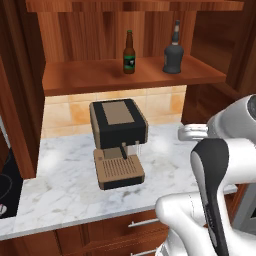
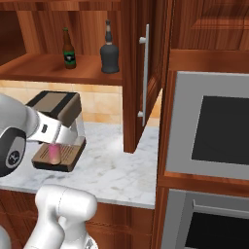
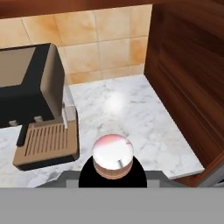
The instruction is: Sort all alcoholic drinks to one cabinet, and non-alcoholic drinks to the other.
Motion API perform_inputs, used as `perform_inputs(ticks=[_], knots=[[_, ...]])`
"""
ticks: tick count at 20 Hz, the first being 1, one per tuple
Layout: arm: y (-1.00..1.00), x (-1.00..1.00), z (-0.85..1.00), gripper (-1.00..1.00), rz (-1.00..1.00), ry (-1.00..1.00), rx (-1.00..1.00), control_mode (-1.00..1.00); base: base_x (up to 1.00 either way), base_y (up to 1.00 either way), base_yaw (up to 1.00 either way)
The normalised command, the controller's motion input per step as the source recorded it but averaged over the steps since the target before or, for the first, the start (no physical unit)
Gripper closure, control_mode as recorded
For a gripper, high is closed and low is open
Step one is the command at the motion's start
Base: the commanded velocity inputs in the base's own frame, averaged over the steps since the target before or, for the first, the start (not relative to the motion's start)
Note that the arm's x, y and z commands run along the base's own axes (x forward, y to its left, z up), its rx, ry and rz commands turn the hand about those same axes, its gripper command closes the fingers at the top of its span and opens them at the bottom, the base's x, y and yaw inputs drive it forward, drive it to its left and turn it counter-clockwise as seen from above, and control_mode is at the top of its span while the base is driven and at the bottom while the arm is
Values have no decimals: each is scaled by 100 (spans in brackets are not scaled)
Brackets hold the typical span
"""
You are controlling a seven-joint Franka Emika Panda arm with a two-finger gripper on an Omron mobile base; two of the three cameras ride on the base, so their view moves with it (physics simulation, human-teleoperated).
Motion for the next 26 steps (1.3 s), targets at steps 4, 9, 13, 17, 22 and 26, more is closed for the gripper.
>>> perform_inputs(ticks=[4,9,13,17,22,26], knots=[[0,-21,0,100,2,0,0,-100,0,0,0],[0,-9,0,100,1,0,0,100,-30,0,0],[0,0,0,100,0,0,0,100,-100,-7,0],[0,0,0,100,0,0,0,100,-100,0,0],[0,0,0,100,0,0,0,100,-100,6,1],[0,0,0,100,0,0,0,100,-94,55,3]])
